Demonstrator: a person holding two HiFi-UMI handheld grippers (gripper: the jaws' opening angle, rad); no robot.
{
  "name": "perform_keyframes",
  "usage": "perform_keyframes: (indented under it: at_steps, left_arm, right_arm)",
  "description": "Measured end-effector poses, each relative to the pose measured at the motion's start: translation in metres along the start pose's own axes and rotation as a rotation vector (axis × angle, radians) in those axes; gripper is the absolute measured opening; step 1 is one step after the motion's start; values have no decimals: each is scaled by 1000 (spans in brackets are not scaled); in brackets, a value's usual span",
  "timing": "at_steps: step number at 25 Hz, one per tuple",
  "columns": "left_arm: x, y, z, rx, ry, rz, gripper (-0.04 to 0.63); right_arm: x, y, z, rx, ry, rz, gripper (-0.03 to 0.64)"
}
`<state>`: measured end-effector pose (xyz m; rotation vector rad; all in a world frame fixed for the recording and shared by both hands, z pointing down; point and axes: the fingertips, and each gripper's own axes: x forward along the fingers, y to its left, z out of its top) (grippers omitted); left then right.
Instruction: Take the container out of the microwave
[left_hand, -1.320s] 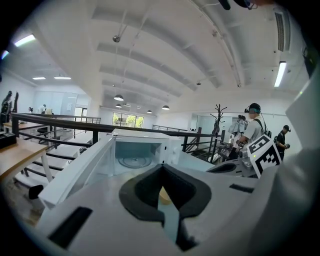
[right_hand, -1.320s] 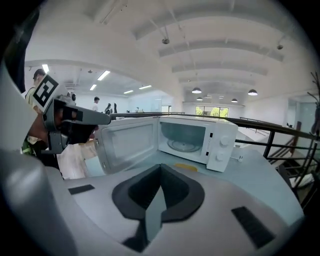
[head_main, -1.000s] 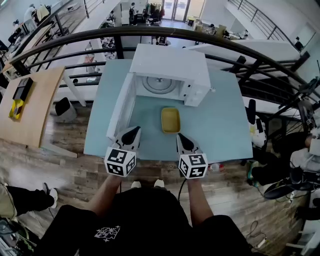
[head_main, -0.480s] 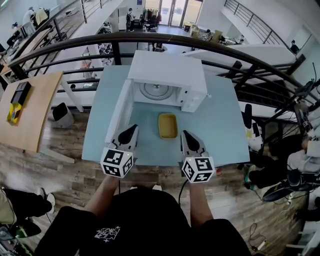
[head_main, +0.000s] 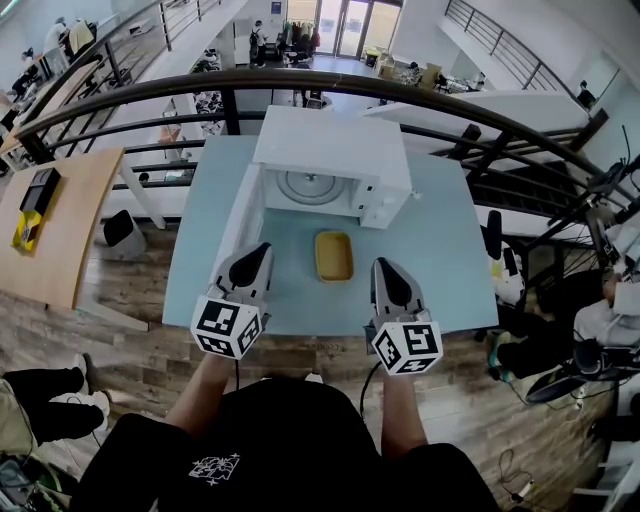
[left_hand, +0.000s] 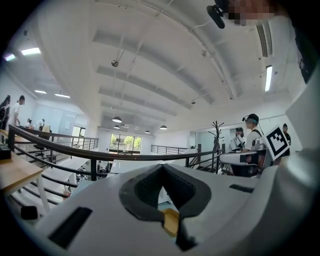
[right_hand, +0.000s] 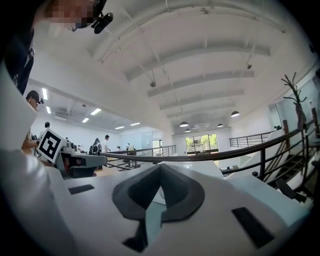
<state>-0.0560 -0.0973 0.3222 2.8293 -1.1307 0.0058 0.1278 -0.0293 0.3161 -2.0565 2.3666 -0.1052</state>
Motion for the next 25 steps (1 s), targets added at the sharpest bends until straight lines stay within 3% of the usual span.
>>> perform_keyframes:
  at_steps: [25]
  left_arm:
    - [-10,4,0,13,13,-16,8]
  right_arm:
    - [-2,13,9,-15,-7,10,6]
